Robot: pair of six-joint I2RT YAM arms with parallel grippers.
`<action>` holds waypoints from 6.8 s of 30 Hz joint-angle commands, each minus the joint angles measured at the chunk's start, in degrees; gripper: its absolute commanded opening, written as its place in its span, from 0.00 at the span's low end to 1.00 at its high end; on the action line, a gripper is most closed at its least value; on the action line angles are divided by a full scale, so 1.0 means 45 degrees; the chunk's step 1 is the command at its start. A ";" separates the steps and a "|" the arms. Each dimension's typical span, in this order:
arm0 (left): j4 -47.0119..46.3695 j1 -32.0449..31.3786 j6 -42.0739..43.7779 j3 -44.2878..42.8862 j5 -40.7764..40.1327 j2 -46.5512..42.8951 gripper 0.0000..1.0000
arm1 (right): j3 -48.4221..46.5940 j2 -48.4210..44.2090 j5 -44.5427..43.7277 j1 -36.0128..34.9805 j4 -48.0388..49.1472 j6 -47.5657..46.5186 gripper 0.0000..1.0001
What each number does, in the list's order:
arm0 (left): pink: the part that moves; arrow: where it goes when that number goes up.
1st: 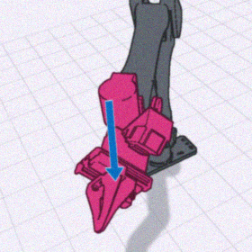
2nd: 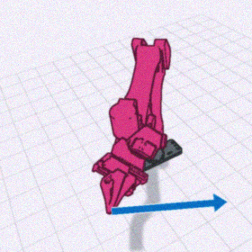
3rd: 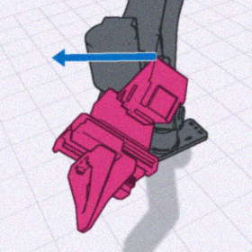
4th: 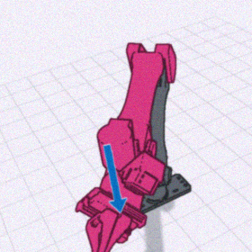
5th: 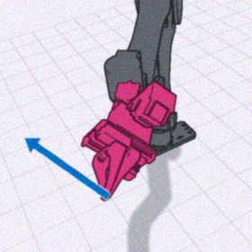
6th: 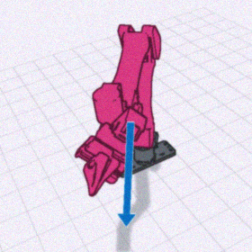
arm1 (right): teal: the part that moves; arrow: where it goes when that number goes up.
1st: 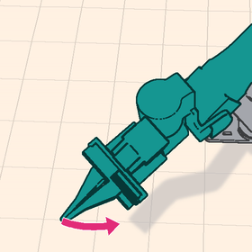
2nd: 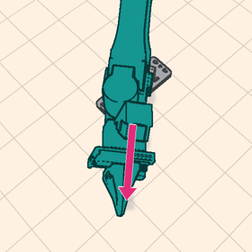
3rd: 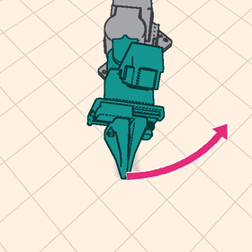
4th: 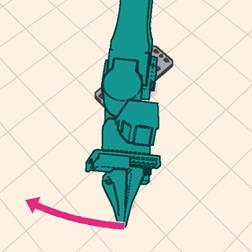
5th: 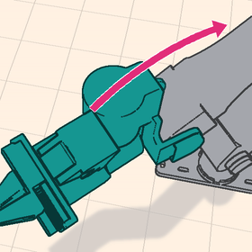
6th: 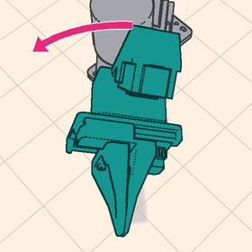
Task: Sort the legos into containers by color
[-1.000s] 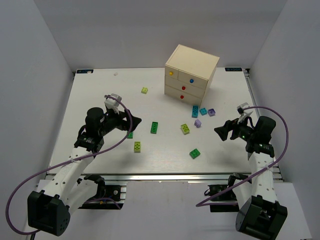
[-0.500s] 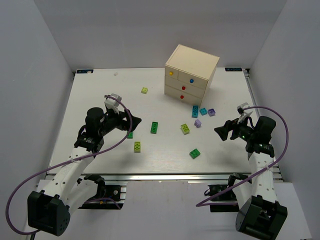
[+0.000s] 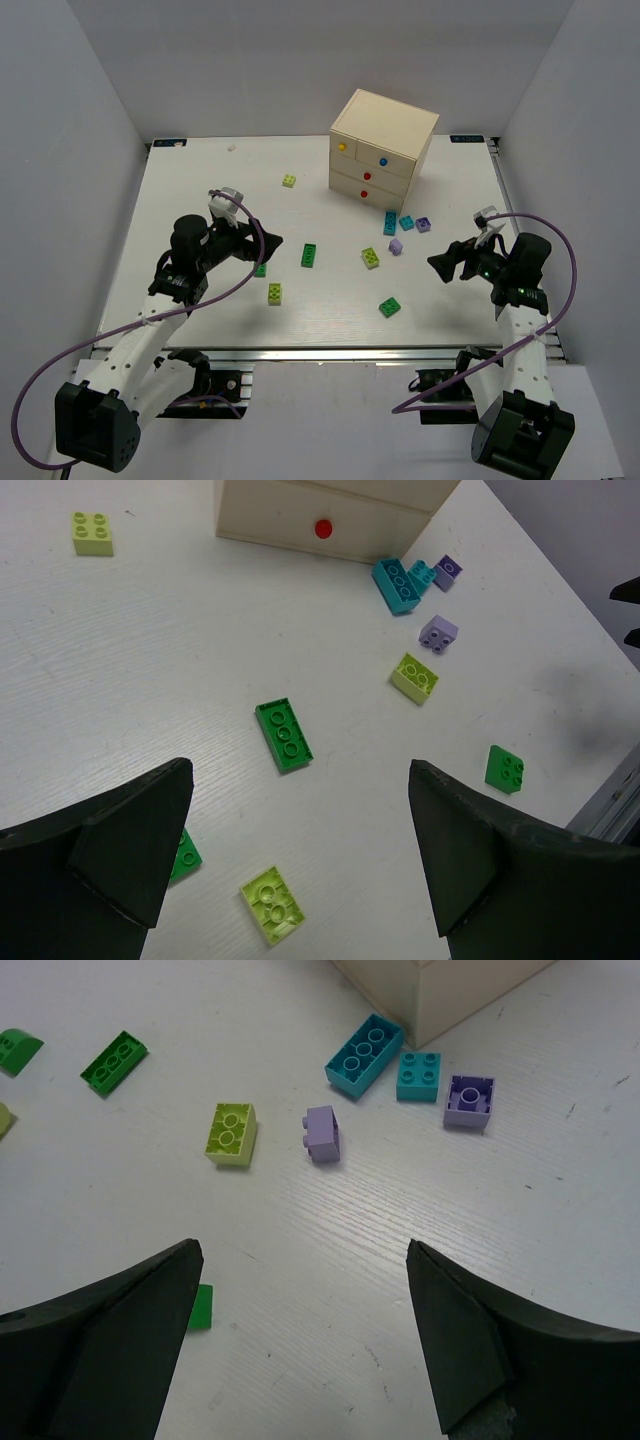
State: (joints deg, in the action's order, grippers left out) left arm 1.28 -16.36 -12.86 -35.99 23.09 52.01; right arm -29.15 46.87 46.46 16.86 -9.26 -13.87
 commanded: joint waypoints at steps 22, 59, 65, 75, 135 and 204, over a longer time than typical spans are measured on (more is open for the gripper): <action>-0.0538 -0.0056 0.0007 0.0263 0.0161 -0.0757 0.98 | -0.0847 -0.0648 -0.2802 0.0042 0.0963 0.4778 0.89; -0.1808 -0.0056 -0.0306 0.0810 0.1802 -0.1030 0.98 | -0.0730 -0.1099 -0.0343 0.0061 0.0807 0.2946 0.89; -0.1905 -0.0056 -0.0422 0.0849 0.1743 -0.0972 0.98 | -0.0302 -0.1412 0.0769 0.0023 0.0204 -0.0097 0.88; -0.2354 -0.0056 -0.1086 0.0907 0.1880 -0.0562 0.90 | -0.0183 -0.1295 0.1043 -0.0056 -0.0071 -0.1273 0.69; -1.1568 -0.3025 -0.7590 -0.6006 -0.4487 1.1820 0.61 | -0.4186 0.1985 -0.1083 -0.1754 0.1606 0.0074 0.73; -0.9854 -0.2790 -0.9270 -1.0987 -0.5151 1.5630 0.51 | -1.5555 1.3256 -0.5500 -0.7008 -0.1829 -0.2679 0.66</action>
State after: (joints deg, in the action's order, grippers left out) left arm -41.15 -29.19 -53.67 -83.35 -0.01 121.67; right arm -97.51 105.34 21.34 -13.74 -13.91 -24.93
